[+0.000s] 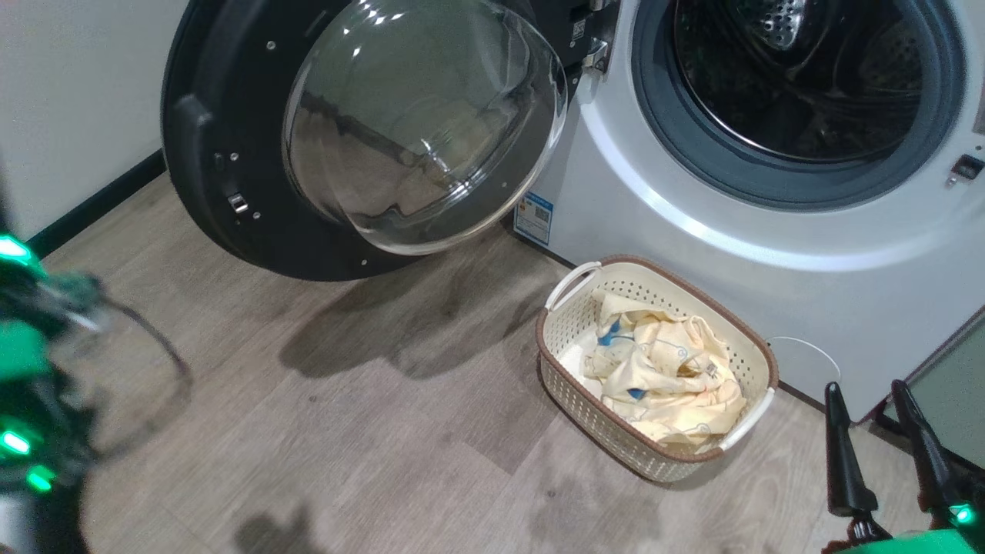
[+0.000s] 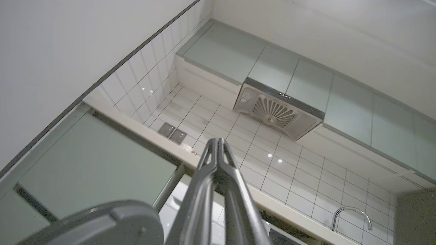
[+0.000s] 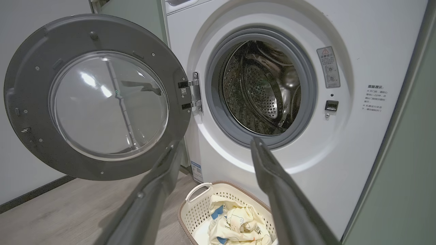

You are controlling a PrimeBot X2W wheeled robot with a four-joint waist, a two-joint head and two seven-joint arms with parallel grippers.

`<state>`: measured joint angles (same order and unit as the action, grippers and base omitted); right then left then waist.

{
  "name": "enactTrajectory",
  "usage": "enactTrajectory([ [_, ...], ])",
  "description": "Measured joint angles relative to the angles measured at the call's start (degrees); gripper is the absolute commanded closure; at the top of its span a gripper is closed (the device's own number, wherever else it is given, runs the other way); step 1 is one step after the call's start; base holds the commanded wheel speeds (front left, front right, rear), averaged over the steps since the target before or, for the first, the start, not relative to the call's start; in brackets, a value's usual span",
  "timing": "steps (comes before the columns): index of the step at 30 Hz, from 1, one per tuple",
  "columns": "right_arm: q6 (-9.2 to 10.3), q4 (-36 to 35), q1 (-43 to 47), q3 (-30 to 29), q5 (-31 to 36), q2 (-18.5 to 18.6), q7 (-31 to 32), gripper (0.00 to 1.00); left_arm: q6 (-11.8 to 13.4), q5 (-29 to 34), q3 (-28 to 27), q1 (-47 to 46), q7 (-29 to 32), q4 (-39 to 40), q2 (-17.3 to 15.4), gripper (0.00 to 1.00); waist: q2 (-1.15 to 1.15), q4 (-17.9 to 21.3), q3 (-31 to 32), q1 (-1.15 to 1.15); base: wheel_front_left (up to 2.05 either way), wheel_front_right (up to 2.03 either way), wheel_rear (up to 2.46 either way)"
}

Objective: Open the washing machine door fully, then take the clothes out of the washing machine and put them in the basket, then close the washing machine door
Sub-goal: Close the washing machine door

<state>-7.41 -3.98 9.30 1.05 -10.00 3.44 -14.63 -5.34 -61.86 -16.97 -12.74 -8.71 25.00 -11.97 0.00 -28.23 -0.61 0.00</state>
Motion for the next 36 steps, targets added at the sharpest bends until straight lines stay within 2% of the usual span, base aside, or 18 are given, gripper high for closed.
enactTrajectory([
  [6,0.0,-0.07,-0.02,-0.24,0.0,0.08,0.0,0.0,3.13,-9.16,-5.37,-12.54,5.47,-8.04,-6.68,1.0,0.0,0.53,-0.64,0.0,0.0,0.0,0.0],
  [8,0.0,-0.08,-0.01,-0.23,0.0,0.12,0.0,0.0,4.21,-9.99,-6.2,-15.68,7.11,-12.68,-9.28,1.0,0.0,0.82,-0.88,0.0,0.0,0.0,0.0],
  [13,0.0,-0.09,-0.08,-0.36,0.0,0.47,0.0,0.0,6.17,-12.8,-6.91,-22.79,10.42,-27.81,-12.95,1.0,0.0,1.57,-1.67,0.0,0.0,0.0,0.0],
  [18,0.0,-0.08,-0.2,0.2,0.0,1.41,0.0,0.0,7.11,-14.82,-7.15,-28.37,12.4,-42.29,-15.28,1.0,0.0,2.98,-2.39,0.0,0.0,0.0,0.0],
  [24,0.0,-0.09,-0.21,0.38,0.0,1.83,0.0,0.0,6.59,-17.5,-9.5,-30.99,14.9,-54.64,-18.09,1.0,0.0,4.84,-3.53,0.0,0.0,0.0,0.0],
  [29,0.0,-0.4,-0.28,0.41,0.0,2.35,0.0,0.0,6.51,-18.95,-10.69,-30.97,17.93,-61.73,-19.72,1.0,0.0,5.91,-4.8,0.0,0.0,0.0,0.0],
  [36,0.0,-0.78,-0.64,0.56,0.0,3.66,0.0,0.0,6.54,-19.48,-10.39,-30.95,21.45,-66.47,-21.0,1.0,0.0,6.9,-6.62,0.0,0.0,0.0,0.0],
])
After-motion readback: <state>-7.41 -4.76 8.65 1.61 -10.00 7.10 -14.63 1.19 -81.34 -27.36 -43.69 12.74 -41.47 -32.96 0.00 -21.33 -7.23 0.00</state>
